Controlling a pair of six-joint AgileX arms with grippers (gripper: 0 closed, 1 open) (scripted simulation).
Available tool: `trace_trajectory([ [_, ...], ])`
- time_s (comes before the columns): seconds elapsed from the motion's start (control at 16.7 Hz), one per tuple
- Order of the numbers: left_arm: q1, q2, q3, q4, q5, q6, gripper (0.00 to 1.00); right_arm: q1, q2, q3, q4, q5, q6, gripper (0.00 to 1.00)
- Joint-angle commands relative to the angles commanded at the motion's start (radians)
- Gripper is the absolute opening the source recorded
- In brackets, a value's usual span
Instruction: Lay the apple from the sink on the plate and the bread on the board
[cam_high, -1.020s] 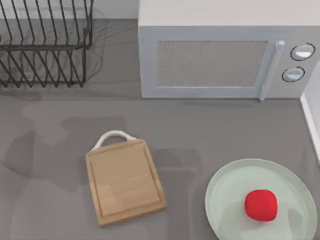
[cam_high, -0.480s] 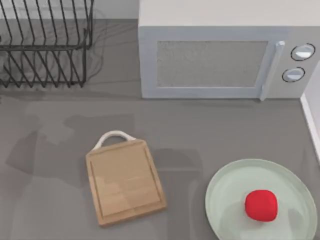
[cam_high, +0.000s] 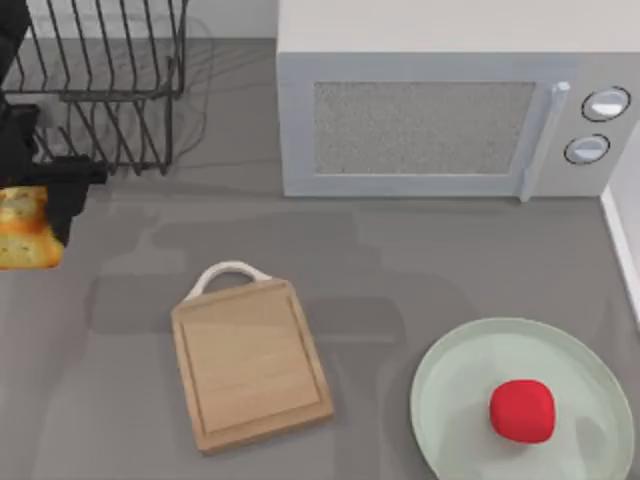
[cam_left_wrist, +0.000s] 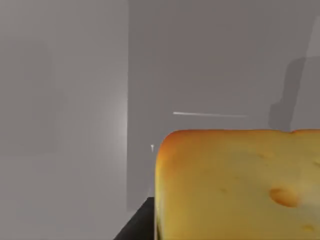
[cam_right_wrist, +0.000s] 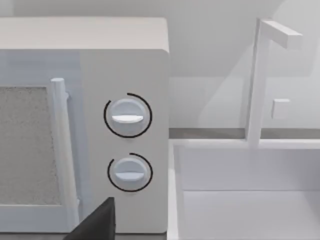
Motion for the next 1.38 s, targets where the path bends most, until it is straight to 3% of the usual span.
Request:
trace_trajectory([
  [0.6, -0.332, 0.044, -0.051, 0.016, 0.013, -1.304, 0.0, 0.0, 0.0, 0.0, 0.0, 0.0, 0.0, 1.0],
  [0.84, -0.447, 0.018, -0.077, 0.052, 0.012, -1.727, 0.0, 0.0, 0.0, 0.0, 0.0, 0.0, 0.0, 1.0],
  [1.08, -0.524, -0.026, -0.103, 0.095, 0.005, -1.991, 0.0, 0.0, 0.0, 0.0, 0.0, 0.0, 0.0, 1.0],
  [1.38, -0.553, -0.044, -0.112, 0.113, 0.001, -2.081, 0.0, 0.0, 0.0, 0.0, 0.0, 0.0, 0.0, 1.0],
])
